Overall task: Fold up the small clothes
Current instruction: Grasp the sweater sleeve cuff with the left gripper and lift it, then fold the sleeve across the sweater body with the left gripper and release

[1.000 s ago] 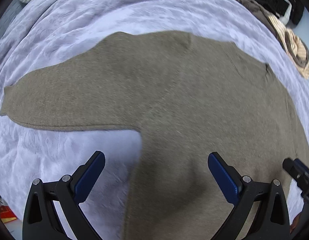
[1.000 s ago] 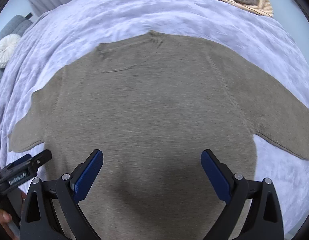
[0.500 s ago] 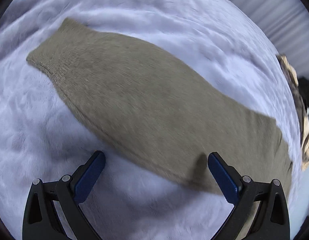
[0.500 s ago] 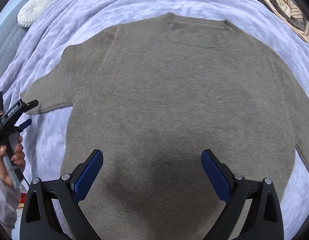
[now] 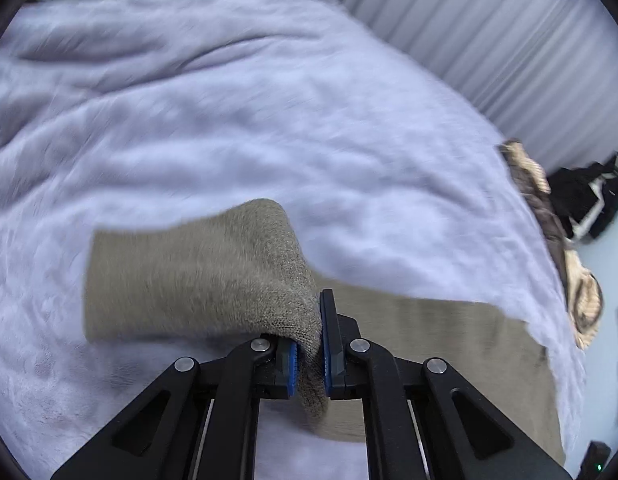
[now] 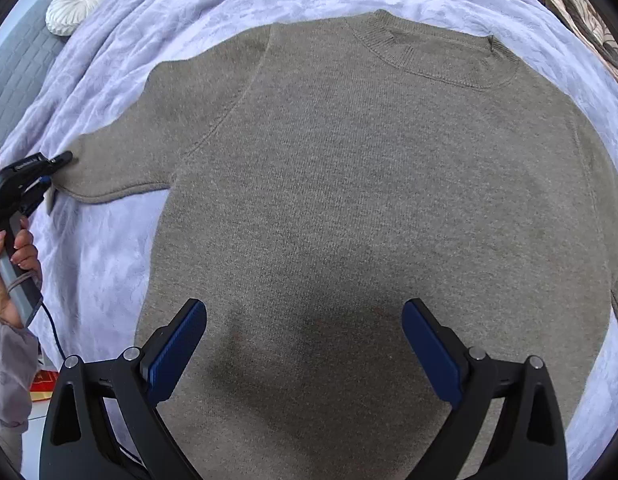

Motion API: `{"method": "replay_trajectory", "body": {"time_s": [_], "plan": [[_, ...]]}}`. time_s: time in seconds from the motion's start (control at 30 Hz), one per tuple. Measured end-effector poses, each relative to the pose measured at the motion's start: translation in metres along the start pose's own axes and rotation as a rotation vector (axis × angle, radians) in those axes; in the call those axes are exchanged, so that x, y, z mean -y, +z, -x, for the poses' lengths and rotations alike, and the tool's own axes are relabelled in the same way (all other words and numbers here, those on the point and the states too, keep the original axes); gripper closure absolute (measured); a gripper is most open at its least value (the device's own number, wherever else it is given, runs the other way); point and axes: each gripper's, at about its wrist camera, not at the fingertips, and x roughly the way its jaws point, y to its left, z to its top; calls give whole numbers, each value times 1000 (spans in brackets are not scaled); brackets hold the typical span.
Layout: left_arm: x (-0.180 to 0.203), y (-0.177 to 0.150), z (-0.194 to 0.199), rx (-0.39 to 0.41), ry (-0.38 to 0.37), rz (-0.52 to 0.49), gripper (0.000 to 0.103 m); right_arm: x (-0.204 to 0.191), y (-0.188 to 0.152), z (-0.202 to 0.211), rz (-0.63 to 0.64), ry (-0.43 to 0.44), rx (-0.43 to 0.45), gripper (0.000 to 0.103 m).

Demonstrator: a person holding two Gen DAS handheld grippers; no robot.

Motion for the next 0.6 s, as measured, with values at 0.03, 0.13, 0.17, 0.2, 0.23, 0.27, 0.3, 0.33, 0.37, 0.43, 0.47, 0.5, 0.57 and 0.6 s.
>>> {"method": "replay_trajectory", "body": {"time_s": [0.03,0.13,0.17,0.2,0.23,0.27,0.3,0.33,0.37,0.43,0.47,0.5,0.57,0.6], "plan": [[20,3,3,15,-26,-40,93,3,0,2,-5,1,8,4],[81,3,18,42,-141,-155,93,14,0,8,-36,6,28,4],[104,0,22,45,-175,-196,93,20,-1,11,-51,9,36,4],[131,-4,24,45,-213,-247,93,28,-3,15,-66,11,43,4],[154,-11,28,43,-249,-287,93,34,-4,18,-81,12,51,4],[176,-20,28,34,-287,-322,93,43,-6,23,-101,14,64,4],[199,-28,26,18,-324,-354,93,46,-7,24,-112,14,74,4],[224,-39,21,-8,-353,-385,93,54,-9,28,-127,13,89,4],[247,-53,15,-42,-375,-414,93,65,-12,33,-146,9,105,4],[288,-80,-6,-123,-385,-458,93,85,-17,39,-185,-3,123,4],[306,-97,-16,-163,-377,-490,93,98,-21,41,-213,-11,126,4],[320,-114,-25,-193,-362,-526,93,106,-23,40,-238,-15,125,4],[339,-146,-43,-244,-292,-598,93,128,-29,40,-296,-20,117,4],[344,-159,-50,-273,-270,-623,93,136,-33,39,-316,-22,115,4]]}}
